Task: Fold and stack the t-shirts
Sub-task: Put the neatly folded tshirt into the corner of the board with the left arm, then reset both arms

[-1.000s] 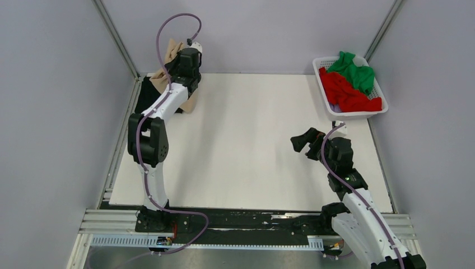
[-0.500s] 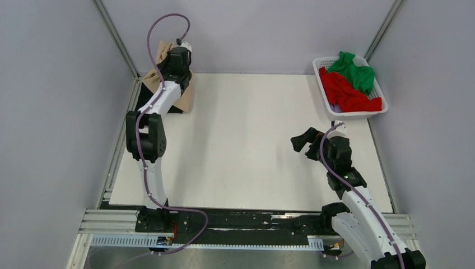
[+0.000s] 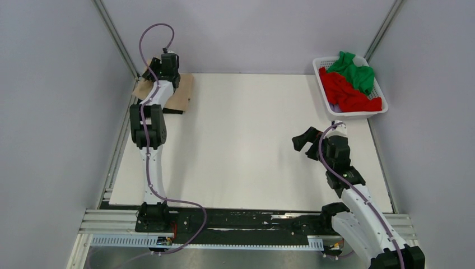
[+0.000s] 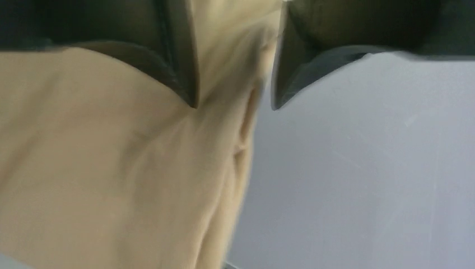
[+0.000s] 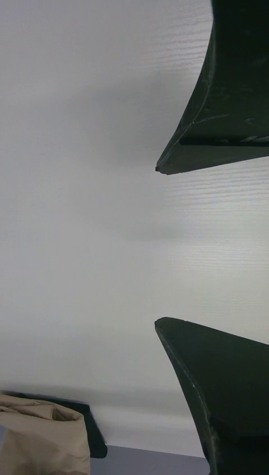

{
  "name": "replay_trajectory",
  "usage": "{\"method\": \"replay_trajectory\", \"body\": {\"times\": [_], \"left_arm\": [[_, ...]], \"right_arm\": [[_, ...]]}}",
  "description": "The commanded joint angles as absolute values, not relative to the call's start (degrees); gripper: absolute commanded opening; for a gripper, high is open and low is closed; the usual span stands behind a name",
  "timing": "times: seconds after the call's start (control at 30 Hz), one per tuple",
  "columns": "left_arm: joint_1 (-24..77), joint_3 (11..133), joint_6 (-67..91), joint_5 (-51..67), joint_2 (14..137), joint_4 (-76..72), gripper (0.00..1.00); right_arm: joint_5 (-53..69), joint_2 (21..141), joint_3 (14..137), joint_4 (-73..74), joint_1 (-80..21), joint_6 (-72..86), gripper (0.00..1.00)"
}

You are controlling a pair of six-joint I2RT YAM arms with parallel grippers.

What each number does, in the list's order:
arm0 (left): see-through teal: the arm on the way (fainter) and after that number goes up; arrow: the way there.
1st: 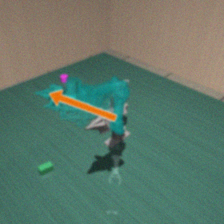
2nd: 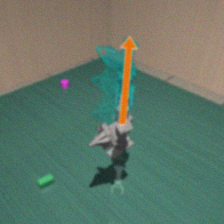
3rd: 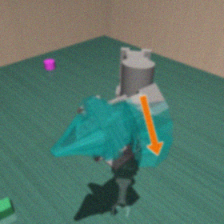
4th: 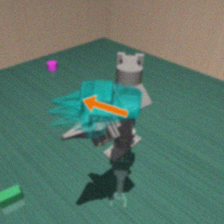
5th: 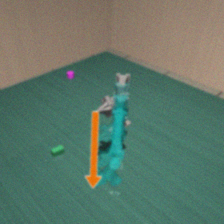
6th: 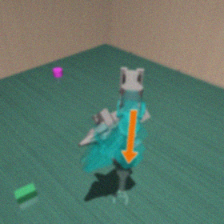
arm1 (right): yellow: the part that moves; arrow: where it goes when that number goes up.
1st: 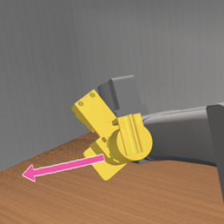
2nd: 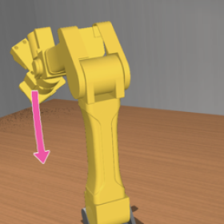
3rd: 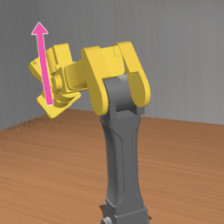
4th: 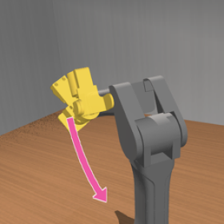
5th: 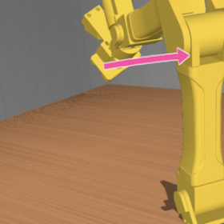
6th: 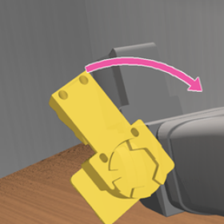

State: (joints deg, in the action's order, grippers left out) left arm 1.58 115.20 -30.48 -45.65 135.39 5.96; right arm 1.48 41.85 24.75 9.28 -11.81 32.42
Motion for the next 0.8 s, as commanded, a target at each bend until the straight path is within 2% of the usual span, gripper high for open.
{"method": "replay_trajectory", "body": {"times": [0.0,0.03,0.1,0.23,0.4,0.67,0.77], "left_arm": [[0.2,120.5,-28.0,-47.9,136.3,4.9,0.87],[0.2,120.7,-27.0,-48.0,136.4,5.8,0.97],[0.2,122.0,-24.7,-48.2,136.5,8.3,0.99],[0.2,125.3,-16.2,-46.7,135.2,16.8,1.00],[0.2,123.4,-2.3,-39.8,127.2,26.1,1.00],[3.7,102.2,21.8,-26.9,107.1,27.3,1.00],[7.4,87.5,26.2,-19.8,98.4,25.2,1.00]], "right_arm": [[-1.4,42.6,24.8,6.9,-11.8,32.2,1.00],[-2.0,42.8,24.9,6.8,-11.8,32.2,1.00],[-2.1,43.1,25.0,6.9,-11.8,32.2,1.00],[-1.8,42.5,25.0,7.3,-11.8,32.4,1.00],[-2.2,40.9,25.0,8.9,-11.8,32.9,1.00],[1.2,39.8,24.9,9.7,-11.8,34.1,1.00],[1.6,40.0,24.7,9.7,-11.8,34.4,1.00]]}}
